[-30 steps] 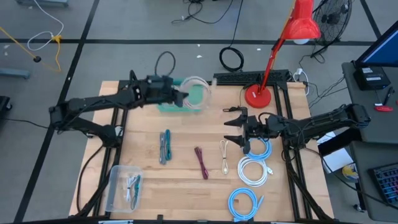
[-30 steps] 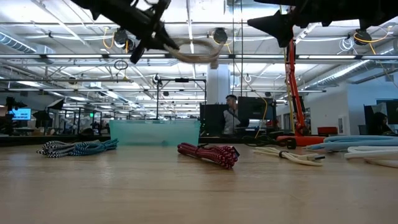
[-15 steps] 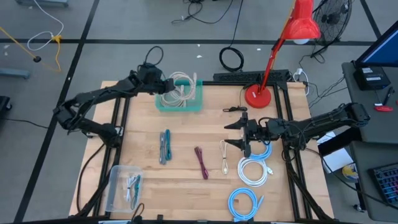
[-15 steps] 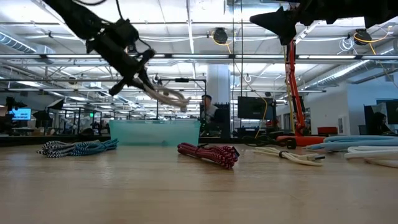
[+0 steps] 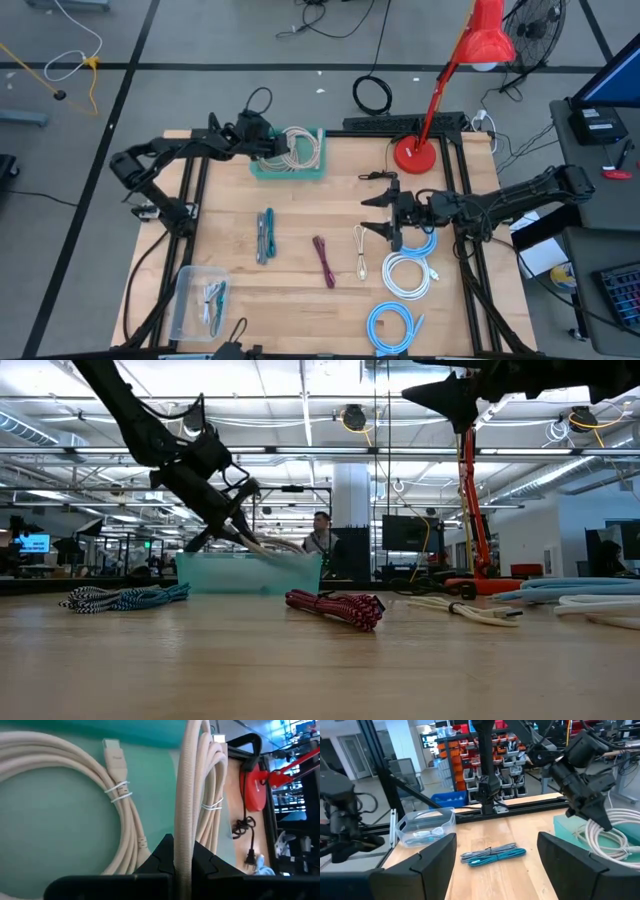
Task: Pick & Place USB Port
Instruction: Put the brown HDMI cable into the green bin
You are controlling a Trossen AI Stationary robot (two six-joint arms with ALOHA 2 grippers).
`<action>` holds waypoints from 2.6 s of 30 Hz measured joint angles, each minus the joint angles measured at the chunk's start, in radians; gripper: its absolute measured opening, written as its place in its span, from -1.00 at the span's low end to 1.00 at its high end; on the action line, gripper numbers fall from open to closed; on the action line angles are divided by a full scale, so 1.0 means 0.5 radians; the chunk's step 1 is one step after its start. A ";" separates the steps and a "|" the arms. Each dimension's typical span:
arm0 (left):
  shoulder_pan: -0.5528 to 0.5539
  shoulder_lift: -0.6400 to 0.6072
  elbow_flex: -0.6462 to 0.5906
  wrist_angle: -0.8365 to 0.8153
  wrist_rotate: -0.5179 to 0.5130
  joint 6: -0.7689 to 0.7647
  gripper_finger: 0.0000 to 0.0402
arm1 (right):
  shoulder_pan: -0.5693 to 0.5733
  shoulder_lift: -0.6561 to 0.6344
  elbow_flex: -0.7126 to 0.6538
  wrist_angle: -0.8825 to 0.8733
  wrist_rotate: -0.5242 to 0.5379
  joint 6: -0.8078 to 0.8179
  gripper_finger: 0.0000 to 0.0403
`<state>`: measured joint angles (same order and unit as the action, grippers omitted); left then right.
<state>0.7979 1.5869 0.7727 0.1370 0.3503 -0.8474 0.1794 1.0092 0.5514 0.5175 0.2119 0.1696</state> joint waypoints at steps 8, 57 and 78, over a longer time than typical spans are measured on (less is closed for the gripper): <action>0.004 0.020 0.001 -0.035 0.003 0.002 -0.95 | -0.001 0.000 0.000 -0.007 0.001 0.002 0.32; 0.110 -0.533 0.002 -1.036 -0.341 0.194 -0.95 | -0.001 0.001 -0.045 0.063 0.001 0.044 0.32; 0.133 -0.374 0.003 -1.083 -0.520 0.307 -0.73 | -0.001 0.001 -0.047 0.046 -0.004 0.047 0.32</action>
<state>0.8642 1.3998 0.7740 -0.4046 0.0905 -0.6938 0.1787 1.0096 0.5282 0.5405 0.2098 0.1930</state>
